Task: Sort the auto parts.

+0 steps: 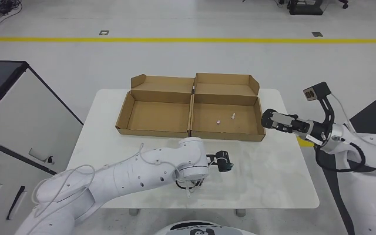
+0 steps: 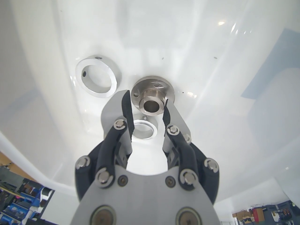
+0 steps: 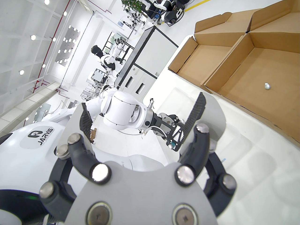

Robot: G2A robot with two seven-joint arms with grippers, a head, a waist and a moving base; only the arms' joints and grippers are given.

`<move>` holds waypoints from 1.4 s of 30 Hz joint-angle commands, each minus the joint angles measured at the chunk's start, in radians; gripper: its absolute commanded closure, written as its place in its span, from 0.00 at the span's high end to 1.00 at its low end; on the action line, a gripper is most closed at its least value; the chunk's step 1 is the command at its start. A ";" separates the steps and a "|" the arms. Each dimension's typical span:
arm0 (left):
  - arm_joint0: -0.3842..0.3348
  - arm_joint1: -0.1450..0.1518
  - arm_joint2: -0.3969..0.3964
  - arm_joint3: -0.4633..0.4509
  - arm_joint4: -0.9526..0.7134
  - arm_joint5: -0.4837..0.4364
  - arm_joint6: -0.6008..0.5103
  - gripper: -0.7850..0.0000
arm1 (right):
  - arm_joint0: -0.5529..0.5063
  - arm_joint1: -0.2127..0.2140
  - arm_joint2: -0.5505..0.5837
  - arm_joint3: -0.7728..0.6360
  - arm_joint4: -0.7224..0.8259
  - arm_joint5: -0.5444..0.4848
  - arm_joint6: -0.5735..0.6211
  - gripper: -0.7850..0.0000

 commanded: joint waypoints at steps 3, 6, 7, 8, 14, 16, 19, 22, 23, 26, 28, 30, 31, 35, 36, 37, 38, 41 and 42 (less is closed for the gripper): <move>-0.002 -0.001 0.003 0.009 -0.004 0.006 0.000 0.44 | 0.000 0.000 0.000 0.000 0.000 0.000 0.000 1.00; -0.004 -0.004 0.002 0.013 -0.009 0.003 0.000 0.44 | 0.000 0.000 0.000 0.000 0.000 0.000 0.000 1.00; -0.005 -0.005 0.003 0.016 -0.011 0.001 0.000 0.43 | 0.000 0.000 0.000 0.000 0.000 0.000 0.000 1.00; -0.006 -0.006 0.005 0.019 -0.014 -0.003 0.000 0.43 | 0.000 0.000 0.000 0.000 0.000 0.000 0.000 1.00; -0.015 -0.015 0.006 0.043 -0.044 -0.021 0.000 0.42 | 0.000 0.000 0.000 0.000 0.000 0.000 0.000 1.00; -0.018 -0.018 0.008 0.055 -0.053 -0.027 0.000 0.41 | 0.000 0.000 0.000 0.000 0.000 0.000 0.000 1.00; -0.024 -0.021 0.009 0.068 -0.070 -0.040 0.000 0.40 | 0.000 0.000 0.000 0.000 0.000 0.000 0.000 1.00; -0.031 -0.026 0.011 0.081 -0.084 -0.048 0.000 0.40 | 0.000 0.000 0.000 0.000 0.000 0.000 0.000 1.00; -0.033 -0.027 0.014 0.086 -0.085 -0.050 0.000 0.40 | 0.000 0.000 0.000 0.000 0.000 0.000 0.000 1.00; -0.041 -0.033 0.022 0.097 -0.089 -0.050 0.000 0.38 | 0.000 0.000 0.000 0.000 0.000 0.000 0.000 1.00; -0.045 -0.036 0.026 0.103 -0.091 -0.051 0.000 0.37 | 0.000 0.000 0.000 0.000 0.000 0.000 0.000 1.00; -0.050 -0.040 0.030 0.109 -0.095 -0.053 0.000 0.38 | 0.000 0.000 0.000 0.000 0.000 0.000 0.000 1.00; -0.052 -0.041 0.031 0.112 -0.097 -0.054 0.000 0.38 | 0.000 0.000 0.000 0.000 0.000 0.000 0.000 1.00; -0.058 -0.046 0.033 0.119 -0.102 -0.054 0.000 0.37 | 0.000 0.000 0.000 0.000 0.000 0.000 0.000 1.00; -0.059 -0.047 0.033 0.120 -0.104 -0.055 0.000 0.36 | 0.000 0.000 0.000 0.000 0.000 0.000 0.000 1.00; -0.061 -0.048 0.033 0.120 -0.105 -0.055 0.000 0.36 | 0.000 0.000 0.000 0.000 0.000 0.000 0.000 1.00; -0.062 -0.048 0.033 0.121 -0.107 -0.055 0.000 0.36 | 0.000 0.000 0.000 0.000 0.000 0.000 0.000 1.00; -0.066 -0.048 0.034 0.117 -0.110 -0.052 0.000 0.36 | 0.000 0.000 0.000 0.000 0.000 0.000 0.000 1.00; -0.068 -0.048 0.035 0.115 -0.111 -0.051 0.000 0.36 | 0.000 0.000 0.000 0.000 0.000 0.000 0.000 1.00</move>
